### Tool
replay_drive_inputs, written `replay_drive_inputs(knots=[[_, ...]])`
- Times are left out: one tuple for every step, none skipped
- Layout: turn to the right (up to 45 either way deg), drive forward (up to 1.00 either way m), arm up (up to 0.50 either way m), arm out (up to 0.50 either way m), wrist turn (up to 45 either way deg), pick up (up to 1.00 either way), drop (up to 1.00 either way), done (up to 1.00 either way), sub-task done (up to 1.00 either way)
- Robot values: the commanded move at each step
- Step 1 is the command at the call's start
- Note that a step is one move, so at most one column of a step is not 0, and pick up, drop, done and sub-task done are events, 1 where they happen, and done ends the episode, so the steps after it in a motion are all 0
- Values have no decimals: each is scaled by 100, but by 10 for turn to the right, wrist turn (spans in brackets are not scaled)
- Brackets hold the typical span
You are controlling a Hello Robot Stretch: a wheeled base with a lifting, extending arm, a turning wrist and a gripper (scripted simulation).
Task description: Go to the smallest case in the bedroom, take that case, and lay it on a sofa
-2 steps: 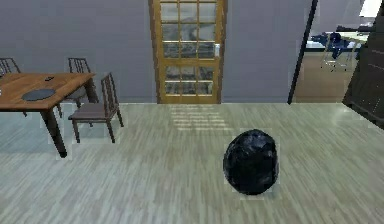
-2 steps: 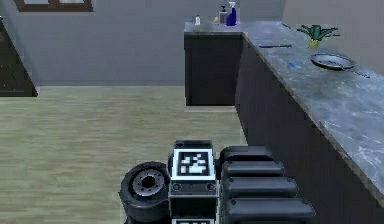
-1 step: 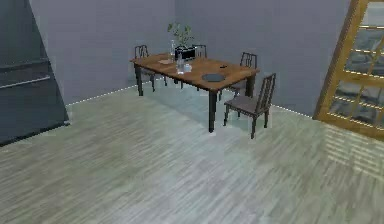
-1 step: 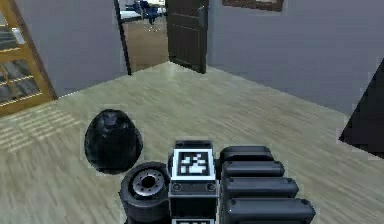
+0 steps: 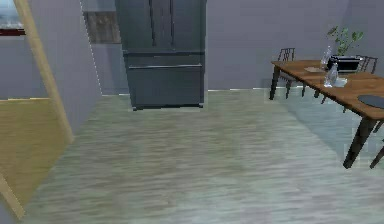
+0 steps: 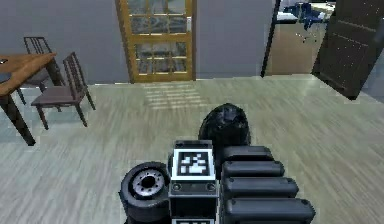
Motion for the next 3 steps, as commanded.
replay_drive_inputs(knots=[[0, 20, 0, 0, 0, 0, 0, 0, 0], [-360, 0, 0, 0, 0, 0, 0, 0, 0], [0, 100, 0, 0, 0, 0, 0, 0, 0]])
